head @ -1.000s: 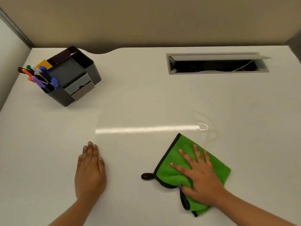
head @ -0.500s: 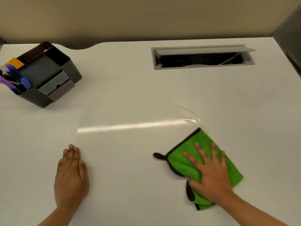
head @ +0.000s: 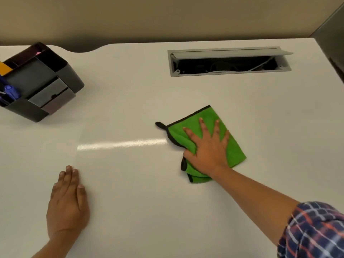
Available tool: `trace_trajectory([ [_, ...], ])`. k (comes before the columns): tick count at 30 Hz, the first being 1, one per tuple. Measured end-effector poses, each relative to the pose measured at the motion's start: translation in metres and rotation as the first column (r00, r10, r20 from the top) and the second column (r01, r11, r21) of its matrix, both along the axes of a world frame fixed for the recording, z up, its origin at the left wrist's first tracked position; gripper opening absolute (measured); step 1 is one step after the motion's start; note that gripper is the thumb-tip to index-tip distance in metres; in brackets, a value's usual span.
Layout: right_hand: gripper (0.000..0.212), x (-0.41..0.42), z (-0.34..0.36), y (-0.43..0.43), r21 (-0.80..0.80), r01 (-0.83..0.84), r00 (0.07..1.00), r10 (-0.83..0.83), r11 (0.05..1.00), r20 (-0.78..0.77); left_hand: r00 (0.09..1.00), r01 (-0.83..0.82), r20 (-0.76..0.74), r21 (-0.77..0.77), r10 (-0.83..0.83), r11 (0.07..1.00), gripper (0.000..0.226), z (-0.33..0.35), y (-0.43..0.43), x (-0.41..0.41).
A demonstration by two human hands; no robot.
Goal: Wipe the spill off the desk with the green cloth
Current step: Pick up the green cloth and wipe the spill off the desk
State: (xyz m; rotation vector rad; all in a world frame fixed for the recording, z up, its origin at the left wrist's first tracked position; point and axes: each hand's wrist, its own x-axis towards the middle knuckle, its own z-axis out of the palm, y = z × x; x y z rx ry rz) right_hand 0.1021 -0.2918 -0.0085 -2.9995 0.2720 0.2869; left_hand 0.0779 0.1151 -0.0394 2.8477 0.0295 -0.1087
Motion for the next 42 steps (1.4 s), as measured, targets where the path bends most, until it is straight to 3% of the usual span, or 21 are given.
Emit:
trace_trajectory([
  [5,0.084,-0.109,-0.012,0.012,0.027,-0.208,0.978,0.207,0.978,0.039,1.000,-0.017,-0.013,0.010,0.017,1.000,0.062,0.000,0.002,-0.001],
  [10,0.089,-0.152,-0.008,-0.052,-0.062,-0.076,0.996,0.074,0.995,-0.040,1.000,-0.028,0.003,-0.001,0.028,1.000,0.062,0.004,-0.003,-0.002],
  [14,0.087,-0.102,-0.001,-0.102,-0.104,0.122,0.991,-0.128,0.987,-0.048,0.999,-0.031,0.019,-0.020,0.032,0.999,0.060,0.007,-0.006,0.000],
  [18,0.088,0.000,-0.004,-0.113,-0.082,0.274,0.961,-0.275,0.958,0.002,0.999,-0.027,0.044,-0.018,0.028,0.999,0.058,0.002,-0.001,-0.001],
  [20,0.087,0.047,-0.005,-0.097,-0.052,0.238,0.971,-0.237,0.970,0.015,0.998,-0.027,0.049,-0.018,0.028,0.999,0.057,-0.002,0.000,-0.001],
  [24,0.081,0.075,-0.007,-0.037,-0.033,-0.012,0.999,0.013,0.999,0.030,0.999,-0.021,0.043,-0.014,0.021,1.000,0.057,-0.004,0.004,0.000],
  [29,0.080,0.003,-0.004,0.028,-0.013,-0.300,0.952,0.301,0.954,0.048,0.999,-0.036,0.039,-0.014,0.037,0.999,0.059,-0.004,0.004,-0.001],
  [33,0.086,-0.085,-0.004,0.042,0.062,-0.413,0.911,0.411,0.909,0.042,0.998,-0.038,0.043,-0.024,0.039,0.999,0.060,-0.001,-0.001,-0.002],
  [37,0.093,-0.154,-0.006,0.015,0.079,-0.357,0.933,0.359,0.931,-0.009,0.998,-0.047,0.040,-0.018,0.048,0.999,0.060,-0.001,-0.001,-0.002],
  [42,0.101,-0.179,-0.005,-0.047,0.009,-0.091,0.994,0.091,0.996,-0.063,0.998,-0.049,0.029,-0.012,0.049,0.999,0.059,-0.005,0.004,-0.001],
])
